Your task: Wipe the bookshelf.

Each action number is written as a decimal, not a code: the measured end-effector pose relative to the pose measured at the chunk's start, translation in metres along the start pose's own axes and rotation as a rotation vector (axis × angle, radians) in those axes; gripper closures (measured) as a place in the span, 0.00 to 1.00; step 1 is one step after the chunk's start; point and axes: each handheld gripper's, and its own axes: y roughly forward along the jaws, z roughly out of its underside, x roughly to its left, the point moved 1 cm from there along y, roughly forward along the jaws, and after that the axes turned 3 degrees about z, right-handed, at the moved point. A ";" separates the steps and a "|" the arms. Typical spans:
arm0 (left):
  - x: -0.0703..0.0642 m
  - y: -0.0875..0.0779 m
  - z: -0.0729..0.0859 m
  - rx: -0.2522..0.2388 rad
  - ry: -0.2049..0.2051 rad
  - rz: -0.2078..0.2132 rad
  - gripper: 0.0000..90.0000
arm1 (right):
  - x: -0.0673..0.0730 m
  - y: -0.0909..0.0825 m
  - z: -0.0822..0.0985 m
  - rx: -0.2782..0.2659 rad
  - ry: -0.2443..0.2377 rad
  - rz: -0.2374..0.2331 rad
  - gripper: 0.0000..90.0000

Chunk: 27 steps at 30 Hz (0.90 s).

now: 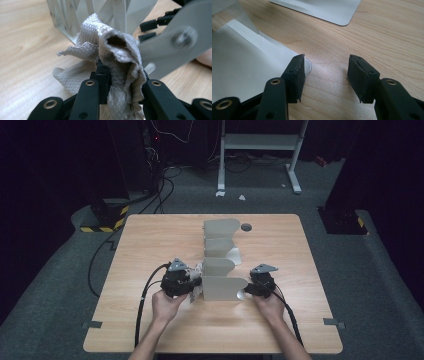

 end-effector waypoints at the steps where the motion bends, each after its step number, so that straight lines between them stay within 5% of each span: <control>1: 0.000 0.002 0.003 0.008 -0.002 -0.002 0.82 | 0.000 0.000 0.000 0.000 0.000 0.000 0.53; 14: 0.001 0.025 0.026 0.087 -0.020 -0.032 0.81 | 0.000 0.000 0.000 0.000 0.000 0.000 0.53; 20: 0.001 0.005 0.014 0.007 -0.038 0.009 0.81 | 0.000 0.000 0.000 -0.001 -0.001 0.001 0.53; 27: -0.011 -0.022 -0.010 -0.078 0.010 0.005 0.81 | 0.001 0.000 0.000 0.001 0.005 0.003 0.53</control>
